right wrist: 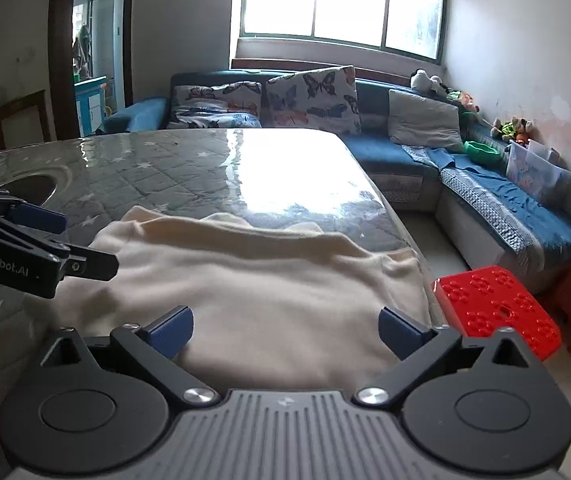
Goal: Fold clothes
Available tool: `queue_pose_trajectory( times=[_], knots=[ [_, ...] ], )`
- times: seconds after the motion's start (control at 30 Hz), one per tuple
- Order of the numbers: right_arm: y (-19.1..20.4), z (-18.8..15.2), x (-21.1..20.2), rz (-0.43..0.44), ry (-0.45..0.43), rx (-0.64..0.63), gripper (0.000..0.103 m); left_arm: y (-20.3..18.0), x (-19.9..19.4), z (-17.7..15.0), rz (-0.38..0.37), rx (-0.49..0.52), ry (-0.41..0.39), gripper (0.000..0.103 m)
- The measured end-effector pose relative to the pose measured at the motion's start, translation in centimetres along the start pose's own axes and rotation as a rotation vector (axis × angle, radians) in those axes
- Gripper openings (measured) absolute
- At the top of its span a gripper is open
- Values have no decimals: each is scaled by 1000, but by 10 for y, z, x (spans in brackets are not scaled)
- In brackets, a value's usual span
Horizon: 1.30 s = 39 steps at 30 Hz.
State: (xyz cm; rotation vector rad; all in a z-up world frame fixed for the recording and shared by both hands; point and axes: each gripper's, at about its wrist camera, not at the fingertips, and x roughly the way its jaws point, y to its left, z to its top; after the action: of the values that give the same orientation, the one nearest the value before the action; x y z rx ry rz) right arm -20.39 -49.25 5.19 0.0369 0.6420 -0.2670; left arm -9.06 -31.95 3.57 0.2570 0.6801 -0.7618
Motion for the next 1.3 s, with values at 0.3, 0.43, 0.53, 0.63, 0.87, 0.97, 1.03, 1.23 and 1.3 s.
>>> queue_pose_trajectory(
  times=[0.3, 0.43, 0.53, 0.63, 0.87, 0.97, 1.03, 1.23, 1.3],
  knots=[
    [8, -34, -5, -27, 12, -27, 103, 0, -4, -28, 26, 22, 2, 100],
    [7, -26, -16, -24, -19, -26, 103, 4, -12, -28, 26, -3, -17, 102],
    [5, -20, -19, -20, -45, 5, 103, 5, -13, -30, 28, -18, -16, 103],
    [6, -20, -9, -29, -27, 30, 103, 7, -13, -33, 26, -39, 1, 103],
    [6, -27, -10, -41, -16, 65, 103, 9, -19, -37, 14, -76, 18, 103],
    [5, -28, -15, -50, -14, 79, 103, 7, -22, -39, 9, -74, 26, 103],
    [5, -29, -16, -59, -9, 88, 103, 6, -24, -40, 5, -76, 32, 103],
    [9, -34, -19, -69, -1, 127, 103, 6, -30, -46, -1, -86, 46, 103],
    [12, -36, -20, -76, 3, 131, 103, 5, -32, -48, -3, -83, 53, 103]
  ],
)
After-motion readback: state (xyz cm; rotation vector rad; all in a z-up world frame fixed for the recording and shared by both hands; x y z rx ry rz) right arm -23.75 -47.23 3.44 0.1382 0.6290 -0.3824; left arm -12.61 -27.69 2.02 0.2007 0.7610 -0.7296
